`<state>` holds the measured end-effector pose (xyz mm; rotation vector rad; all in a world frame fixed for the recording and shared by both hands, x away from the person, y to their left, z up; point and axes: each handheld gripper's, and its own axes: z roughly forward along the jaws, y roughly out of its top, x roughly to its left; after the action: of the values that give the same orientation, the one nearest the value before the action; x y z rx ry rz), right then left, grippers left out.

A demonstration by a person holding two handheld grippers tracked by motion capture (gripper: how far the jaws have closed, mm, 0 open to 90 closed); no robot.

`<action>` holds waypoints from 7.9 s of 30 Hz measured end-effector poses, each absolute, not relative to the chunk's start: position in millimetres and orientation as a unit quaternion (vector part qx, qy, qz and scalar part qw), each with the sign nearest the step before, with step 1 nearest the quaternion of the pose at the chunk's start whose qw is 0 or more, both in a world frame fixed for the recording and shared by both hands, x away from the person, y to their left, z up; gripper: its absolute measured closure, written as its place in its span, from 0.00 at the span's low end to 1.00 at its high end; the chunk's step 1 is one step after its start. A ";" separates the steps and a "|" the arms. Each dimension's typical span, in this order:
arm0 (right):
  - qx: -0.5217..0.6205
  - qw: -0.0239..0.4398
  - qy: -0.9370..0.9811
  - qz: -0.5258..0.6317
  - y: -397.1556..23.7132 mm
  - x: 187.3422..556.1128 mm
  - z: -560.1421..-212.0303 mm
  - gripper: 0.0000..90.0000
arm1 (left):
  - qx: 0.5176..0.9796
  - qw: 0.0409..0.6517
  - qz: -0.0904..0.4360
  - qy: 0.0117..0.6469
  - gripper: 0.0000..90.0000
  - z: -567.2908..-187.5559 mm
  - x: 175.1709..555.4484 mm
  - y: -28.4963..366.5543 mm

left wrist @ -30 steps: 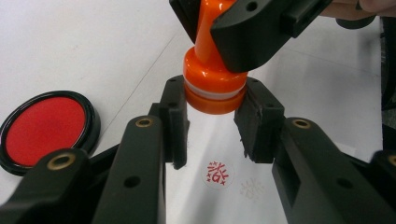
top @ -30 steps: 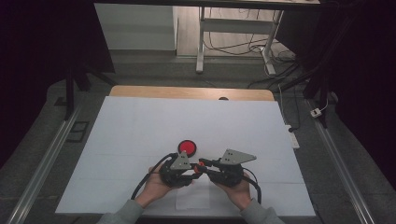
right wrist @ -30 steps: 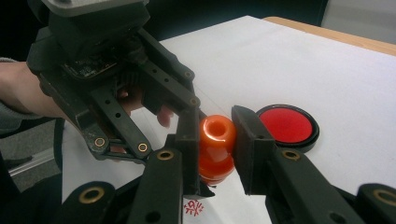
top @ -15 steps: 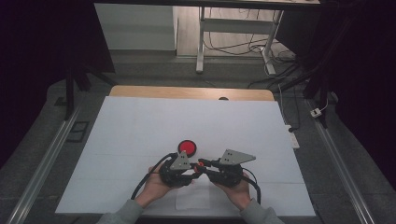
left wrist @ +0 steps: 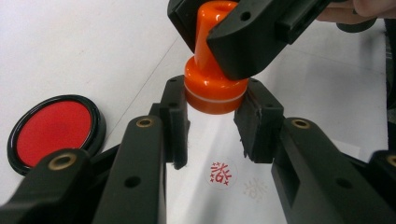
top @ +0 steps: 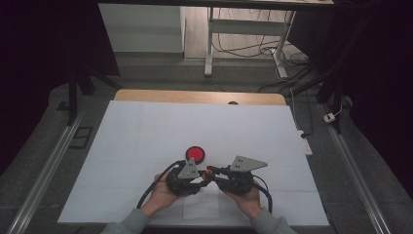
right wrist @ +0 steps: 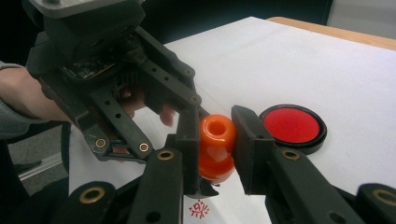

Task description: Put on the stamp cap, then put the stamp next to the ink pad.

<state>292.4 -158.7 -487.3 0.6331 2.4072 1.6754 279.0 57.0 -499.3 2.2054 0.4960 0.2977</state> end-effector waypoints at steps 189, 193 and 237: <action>0.312 0.146 0.799 0.493 -157.4 396.8 -516.1 0.80 | 0.831 0.397 0.146 0.360 0.23 -508.9 244.4 204.0; 0.310 0.147 0.805 0.484 -149.2 401.4 -519.0 0.80 | 0.832 0.396 0.146 0.360 0.23 -509.6 244.7 204.2; 0.305 0.155 0.806 0.484 -168.8 386.1 -499.5 0.54 | 0.827 0.395 0.147 0.371 0.23 -511.4 246.2 208.9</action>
<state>386.1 -168.8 -499.5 0.8729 2.3094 1.3857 246.2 208.9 -511.4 2.0969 0.9418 0.3718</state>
